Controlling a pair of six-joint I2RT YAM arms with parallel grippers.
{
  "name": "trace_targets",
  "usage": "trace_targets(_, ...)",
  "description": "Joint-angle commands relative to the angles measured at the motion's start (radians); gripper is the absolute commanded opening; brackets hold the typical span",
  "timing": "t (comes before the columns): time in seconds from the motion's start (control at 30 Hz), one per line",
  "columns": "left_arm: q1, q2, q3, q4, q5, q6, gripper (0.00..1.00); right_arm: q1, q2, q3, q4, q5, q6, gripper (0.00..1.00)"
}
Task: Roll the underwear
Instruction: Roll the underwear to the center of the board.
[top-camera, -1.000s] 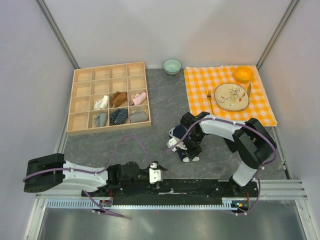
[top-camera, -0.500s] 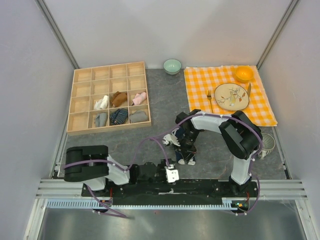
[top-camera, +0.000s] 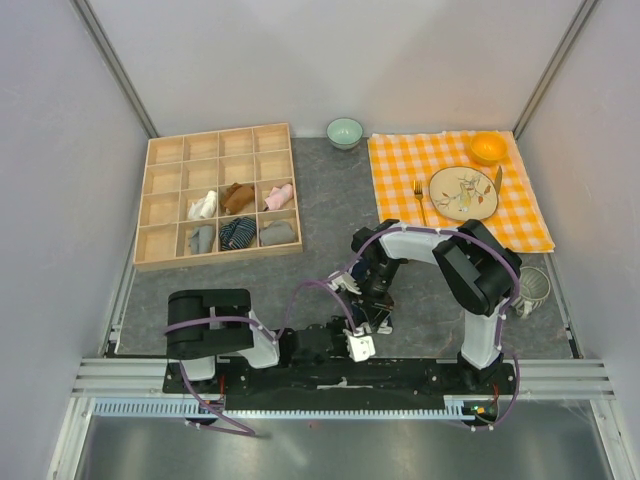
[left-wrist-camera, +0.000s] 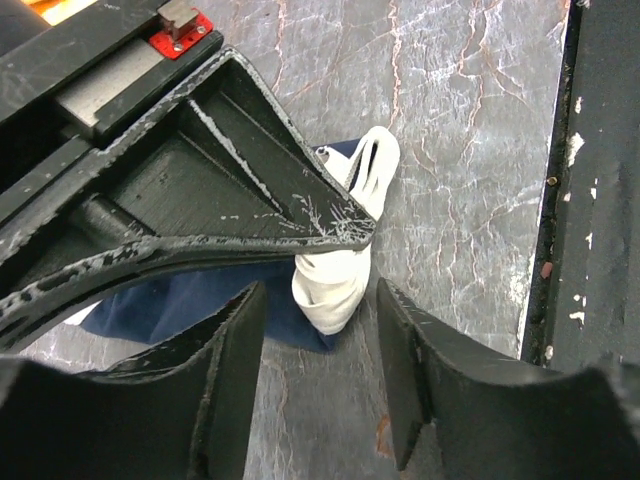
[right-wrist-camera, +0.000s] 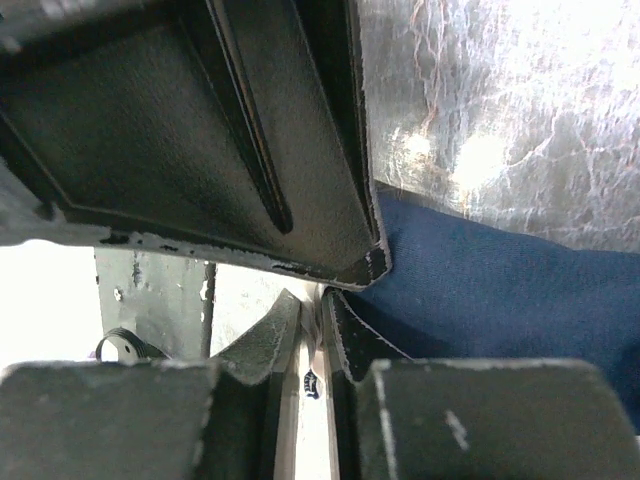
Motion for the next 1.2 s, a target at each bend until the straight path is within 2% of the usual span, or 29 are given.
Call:
trace_targets(0.0,-0.007,0.033,0.048,-0.009,-0.020,0.034,0.51,0.006,0.009,0.024,-0.005,-0.030,-0.033,0.18)
trace_targets(0.13,-0.005,0.045,0.064,-0.049,0.000,0.022,0.35,0.004,0.008,0.027,-0.005,-0.032,-0.033,0.20)
trace_targets(0.17,-0.004,0.048,0.067,-0.056,0.003,0.019,0.27,0.004,0.005,0.026,-0.005,-0.033,-0.031,0.20)
trace_targets(0.23,-0.004,0.048,0.071,-0.084,0.023,0.010,0.23,0.004,0.005,0.026,-0.005,-0.035,-0.033,0.22)
trace_targets(0.37,0.007,0.028,0.075,-0.145,0.085,-0.026,0.02,0.003,-0.005,0.029,-0.005,-0.033,-0.028,0.26)
trace_targets(0.47,0.030,-0.002,0.079,-0.199,0.166,-0.093,0.02,-0.010,-0.035,0.038,-0.002,-0.027,-0.020,0.34)
trace_targets(0.63,0.111,-0.054,0.070,-0.230,0.370,-0.239,0.02,-0.100,-0.126,0.041,-0.001,-0.035,-0.022,0.46)
trace_targets(0.9,0.235,-0.068,0.093,-0.273,0.601,-0.440,0.02,-0.296,-0.299,0.010,-0.001,-0.042,-0.059,0.47)
trace_targets(0.97,0.267,-0.058,0.094,-0.257,0.672,-0.486,0.02,-0.307,-0.345,-0.002,0.002,-0.044,-0.066,0.47)
trace_targets(1.07,0.353,-0.027,0.105,-0.236,0.813,-0.656,0.02,-0.312,-0.418,-0.026,0.005,-0.073,-0.092,0.48)
trace_targets(1.17,0.409,0.014,0.108,-0.193,0.893,-0.780,0.02,-0.309,-0.485,-0.062,0.005,-0.119,-0.149,0.50)
